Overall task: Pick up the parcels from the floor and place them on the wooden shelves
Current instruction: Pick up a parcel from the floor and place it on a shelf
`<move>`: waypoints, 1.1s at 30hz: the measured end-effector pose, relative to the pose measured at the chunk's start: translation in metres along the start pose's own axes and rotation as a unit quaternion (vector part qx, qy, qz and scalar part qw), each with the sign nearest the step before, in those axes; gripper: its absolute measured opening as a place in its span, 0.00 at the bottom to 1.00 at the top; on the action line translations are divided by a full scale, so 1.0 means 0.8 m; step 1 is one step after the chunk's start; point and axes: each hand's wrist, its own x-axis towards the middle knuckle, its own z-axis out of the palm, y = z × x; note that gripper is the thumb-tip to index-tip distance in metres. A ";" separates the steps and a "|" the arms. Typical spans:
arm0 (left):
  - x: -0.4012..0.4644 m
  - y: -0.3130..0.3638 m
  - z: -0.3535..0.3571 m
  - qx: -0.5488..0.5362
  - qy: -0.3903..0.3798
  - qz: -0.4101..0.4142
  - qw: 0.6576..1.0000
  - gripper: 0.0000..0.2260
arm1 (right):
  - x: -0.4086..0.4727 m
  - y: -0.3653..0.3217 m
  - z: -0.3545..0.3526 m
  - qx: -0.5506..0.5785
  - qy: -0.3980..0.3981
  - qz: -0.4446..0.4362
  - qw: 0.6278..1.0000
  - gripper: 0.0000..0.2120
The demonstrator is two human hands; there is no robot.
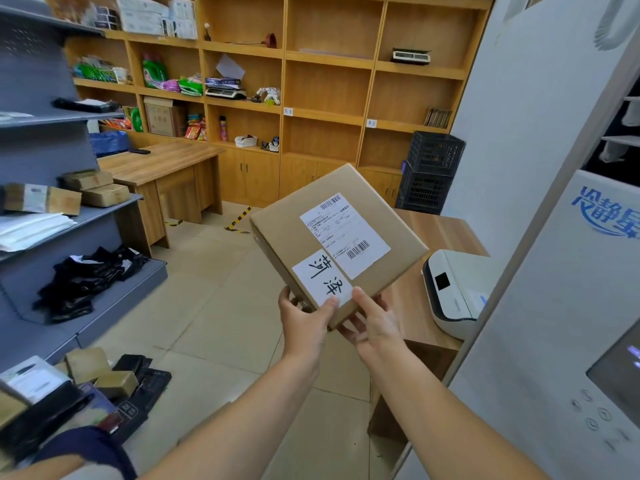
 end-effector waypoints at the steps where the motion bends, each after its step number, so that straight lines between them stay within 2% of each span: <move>1: 0.000 0.001 0.000 -0.015 -0.001 -0.003 1.000 0.29 | -0.002 0.002 0.002 0.007 -0.001 -0.001 1.000 0.28; 5: 0.000 0.007 -0.005 -0.034 0.005 -0.010 0.999 0.26 | -0.006 0.005 0.007 -0.003 -0.009 -0.006 1.000 0.28; 8: 0.005 0.013 -0.014 -0.027 0.006 -0.012 1.000 0.25 | -0.009 -0.001 0.009 -0.067 -0.024 0.009 0.997 0.27; 10: 0.014 0.018 -0.025 -0.015 0.014 -0.016 1.000 0.27 | -0.007 -0.014 0.006 -0.113 -0.007 -0.001 0.994 0.29; 12: 0.022 0.023 -0.041 0.000 0.022 -0.020 1.000 0.29 | 0.002 -0.034 -0.004 -0.159 0.047 -0.043 0.985 0.34; 13: 0.026 0.024 -0.049 0.006 0.021 -0.021 1.000 0.28 | 0.007 -0.044 -0.010 -0.196 0.075 -0.067 0.976 0.40; 15: 0.033 0.026 -0.065 0.014 0.009 -0.021 1.000 0.25 | 0.015 -0.060 -0.021 -0.295 0.105 -0.113 0.943 0.50; 16: 0.037 0.026 -0.072 0.016 0.002 -0.021 1.000 0.24 | 0.017 -0.065 -0.024 -0.342 0.107 -0.133 0.924 0.51; 19: 0.051 0.027 -0.093 0.023 -0.017 -0.009 1.000 0.25 | 0.021 -0.070 -0.024 -0.424 0.062 -0.170 0.887 0.50; 25: 0.076 0.032 -0.118 0.068 -0.041 0.010 0.997 0.33 | 0.017 -0.049 -0.003 -0.484 -0.036 -0.204 0.850 0.46; 29: 0.096 0.035 -0.130 0.081 -0.067 0.028 0.994 0.32 | 0.019 -0.030 0.011 -0.507 -0.047 -0.256 0.822 0.40; 33: 0.118 0.034 -0.137 0.104 -0.096 0.054 0.988 0.30 | 0.033 -0.016 0.022 -0.508 -0.043 -0.264 0.819 0.39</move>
